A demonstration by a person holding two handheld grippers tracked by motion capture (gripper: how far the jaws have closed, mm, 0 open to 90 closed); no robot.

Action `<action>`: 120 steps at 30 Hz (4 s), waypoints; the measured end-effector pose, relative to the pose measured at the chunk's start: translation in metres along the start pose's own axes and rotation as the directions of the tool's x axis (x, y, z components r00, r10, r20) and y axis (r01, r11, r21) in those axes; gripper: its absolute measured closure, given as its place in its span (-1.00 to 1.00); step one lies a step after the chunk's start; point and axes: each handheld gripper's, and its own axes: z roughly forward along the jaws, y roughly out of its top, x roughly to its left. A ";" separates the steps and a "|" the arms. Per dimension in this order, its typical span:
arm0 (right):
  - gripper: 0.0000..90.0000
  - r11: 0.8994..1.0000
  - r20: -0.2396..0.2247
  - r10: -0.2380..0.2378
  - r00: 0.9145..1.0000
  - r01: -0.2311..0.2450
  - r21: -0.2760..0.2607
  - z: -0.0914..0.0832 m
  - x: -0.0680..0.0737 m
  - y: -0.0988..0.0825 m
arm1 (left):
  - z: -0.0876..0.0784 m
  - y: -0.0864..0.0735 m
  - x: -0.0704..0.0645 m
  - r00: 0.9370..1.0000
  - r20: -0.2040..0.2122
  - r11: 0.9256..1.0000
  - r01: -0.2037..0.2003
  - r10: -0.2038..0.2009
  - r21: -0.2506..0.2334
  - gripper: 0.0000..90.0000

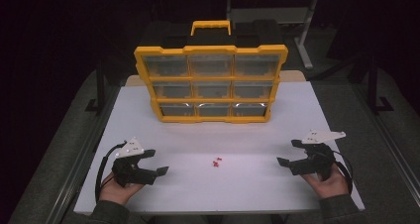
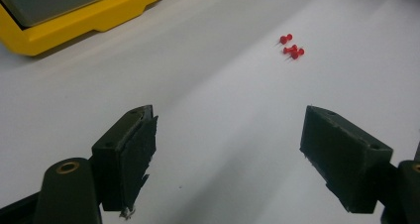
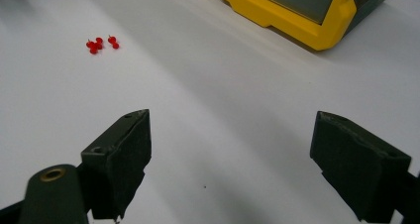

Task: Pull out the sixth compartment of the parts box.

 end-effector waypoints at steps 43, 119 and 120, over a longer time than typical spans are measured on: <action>-0.64 0.999 -0.002 0.027 1.000 -0.027 -0.023 -0.008 -0.001 -0.001 | 0.025 0.046 -0.013 0.986 0.167 0.998 -0.033 0.025 0.045 -0.43; -0.57 1.000 -0.046 -0.009 0.999 0.009 0.004 0.007 0.000 0.006 | 0.173 0.213 -0.051 0.814 0.286 0.770 0.575 -0.505 -0.277 0.38; -0.57 1.000 -0.043 -0.021 0.999 0.021 0.001 0.006 0.001 0.006 | 0.175 0.215 -0.053 0.816 0.281 0.765 0.575 -0.506 -0.292 0.40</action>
